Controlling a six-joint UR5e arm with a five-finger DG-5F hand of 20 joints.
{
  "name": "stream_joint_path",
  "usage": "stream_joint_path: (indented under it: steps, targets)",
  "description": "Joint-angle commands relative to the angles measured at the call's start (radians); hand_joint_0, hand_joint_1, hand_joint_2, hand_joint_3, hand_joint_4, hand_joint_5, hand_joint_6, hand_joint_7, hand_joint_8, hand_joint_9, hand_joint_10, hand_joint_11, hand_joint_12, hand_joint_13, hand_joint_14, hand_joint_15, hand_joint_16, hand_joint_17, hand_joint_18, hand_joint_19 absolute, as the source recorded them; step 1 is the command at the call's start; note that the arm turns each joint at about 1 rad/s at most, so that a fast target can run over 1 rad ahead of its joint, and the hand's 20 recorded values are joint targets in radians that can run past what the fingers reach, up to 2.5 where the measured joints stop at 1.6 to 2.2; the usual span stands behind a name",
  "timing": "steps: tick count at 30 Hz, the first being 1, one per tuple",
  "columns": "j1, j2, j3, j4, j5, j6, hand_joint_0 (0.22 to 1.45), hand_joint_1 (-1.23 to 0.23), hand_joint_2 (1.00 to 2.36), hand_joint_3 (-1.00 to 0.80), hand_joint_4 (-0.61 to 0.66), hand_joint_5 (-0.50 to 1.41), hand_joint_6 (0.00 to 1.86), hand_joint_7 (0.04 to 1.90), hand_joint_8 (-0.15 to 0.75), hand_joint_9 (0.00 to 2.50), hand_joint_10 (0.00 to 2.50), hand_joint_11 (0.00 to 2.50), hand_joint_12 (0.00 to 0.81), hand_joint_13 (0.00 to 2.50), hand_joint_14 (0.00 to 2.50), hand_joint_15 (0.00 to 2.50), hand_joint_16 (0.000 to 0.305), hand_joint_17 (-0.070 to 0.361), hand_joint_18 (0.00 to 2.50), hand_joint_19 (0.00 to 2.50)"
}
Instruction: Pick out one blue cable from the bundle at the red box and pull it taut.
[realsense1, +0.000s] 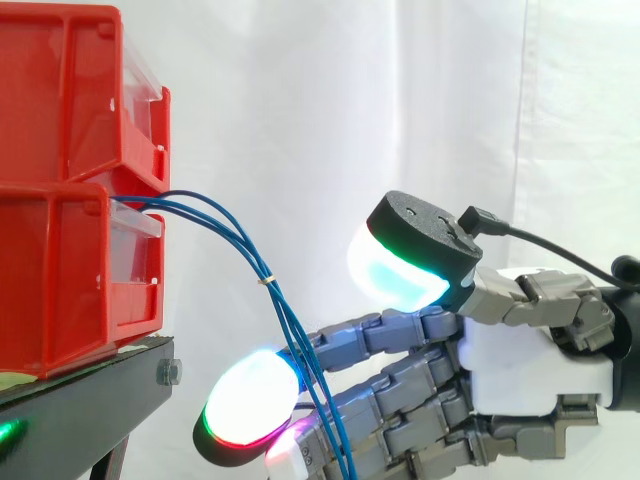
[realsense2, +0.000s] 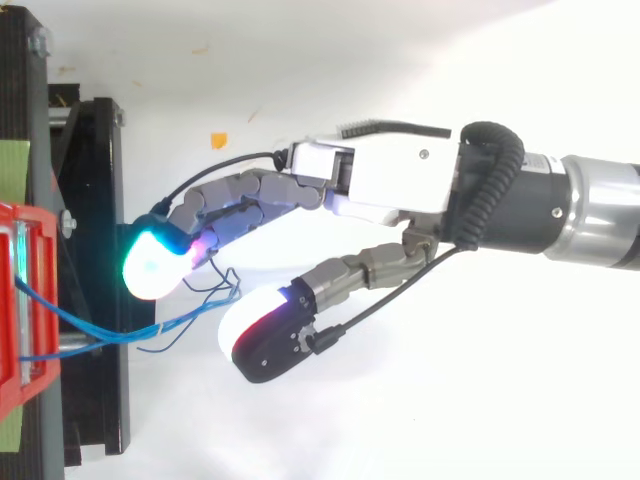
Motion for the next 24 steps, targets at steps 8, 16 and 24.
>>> stream_joint_path:
  steps: [8, 16, 24]
  targets:
    - [0.003, -0.018, 0.002, 0.072, -0.015, 0.025, 0.49, -0.55, 1.00, -0.50, 0.22, -0.18, 0.50, 0.78, 0.218, 0.66, 0.01, 0.34, 0.299, 0.58, 0.01, 0.14, 0.040, 0.090, 0.38, 0.35]
    - [0.003, -0.018, 0.001, 0.078, -0.044, 0.053, 0.53, -0.55, 1.01, -0.44, 0.20, -0.17, 0.50, 0.85, 0.208, 0.68, 0.01, 0.37, 0.289, 0.60, 0.01, 0.18, 0.038, 0.085, 0.39, 0.40]
    - [0.008, -0.018, 0.002, 0.102, -0.052, 0.042, 0.55, -0.56, 1.01, -0.42, 0.19, -0.16, 0.50, 0.89, 0.198, 0.68, 0.01, 0.38, 0.282, 0.61, 0.01, 0.20, 0.037, 0.083, 0.40, 0.41]
